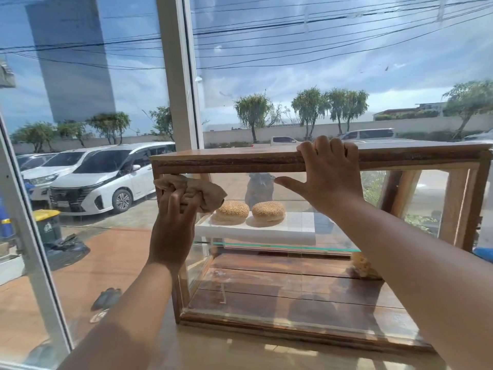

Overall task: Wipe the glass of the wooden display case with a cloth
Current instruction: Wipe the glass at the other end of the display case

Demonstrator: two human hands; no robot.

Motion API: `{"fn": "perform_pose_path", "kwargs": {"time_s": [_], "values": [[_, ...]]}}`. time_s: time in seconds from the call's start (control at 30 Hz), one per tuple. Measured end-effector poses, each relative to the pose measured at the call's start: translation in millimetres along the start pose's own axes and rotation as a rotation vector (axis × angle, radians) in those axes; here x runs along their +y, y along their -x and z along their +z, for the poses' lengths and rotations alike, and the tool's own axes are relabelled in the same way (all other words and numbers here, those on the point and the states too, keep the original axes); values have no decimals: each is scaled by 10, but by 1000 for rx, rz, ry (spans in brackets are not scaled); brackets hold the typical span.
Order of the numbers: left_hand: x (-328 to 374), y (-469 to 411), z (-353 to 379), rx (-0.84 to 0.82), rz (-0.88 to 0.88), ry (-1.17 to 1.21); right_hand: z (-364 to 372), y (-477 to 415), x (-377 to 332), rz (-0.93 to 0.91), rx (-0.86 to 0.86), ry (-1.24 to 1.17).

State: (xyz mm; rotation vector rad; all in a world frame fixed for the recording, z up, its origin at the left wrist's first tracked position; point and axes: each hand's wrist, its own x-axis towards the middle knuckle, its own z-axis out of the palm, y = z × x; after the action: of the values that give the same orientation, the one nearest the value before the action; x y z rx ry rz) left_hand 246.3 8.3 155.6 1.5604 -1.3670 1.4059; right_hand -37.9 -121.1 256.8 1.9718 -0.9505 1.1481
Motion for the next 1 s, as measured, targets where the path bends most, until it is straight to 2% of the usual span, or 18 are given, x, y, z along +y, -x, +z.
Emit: {"fn": "perform_pose_path", "kwargs": {"time_s": [0.13, 0.33, 0.57, 0.67, 0.8, 0.93, 1.0], "values": [[113, 107, 59, -35, -68, 49, -11, 1, -6, 7, -9, -12], [165, -328, -136, 12, -208, 81, -16, 9, -2, 2, -9, -17], [213, 204, -75, -62, -178, 102, -14, 7, 1, 1, -38, -17], [221, 39, -113, -64, -164, 98, -13, 2, 2, 2, -21, -13], [207, -273, -174, -36, -274, 116, -12, 8, 0, -4, -8, -12], [134, -27, -17, 9, -135, 50, -10, 7, -1, -9, -10, -12], [126, 80, 28, 4, -129, 60, -9, 14, 3, -8, -13, -9]]}}
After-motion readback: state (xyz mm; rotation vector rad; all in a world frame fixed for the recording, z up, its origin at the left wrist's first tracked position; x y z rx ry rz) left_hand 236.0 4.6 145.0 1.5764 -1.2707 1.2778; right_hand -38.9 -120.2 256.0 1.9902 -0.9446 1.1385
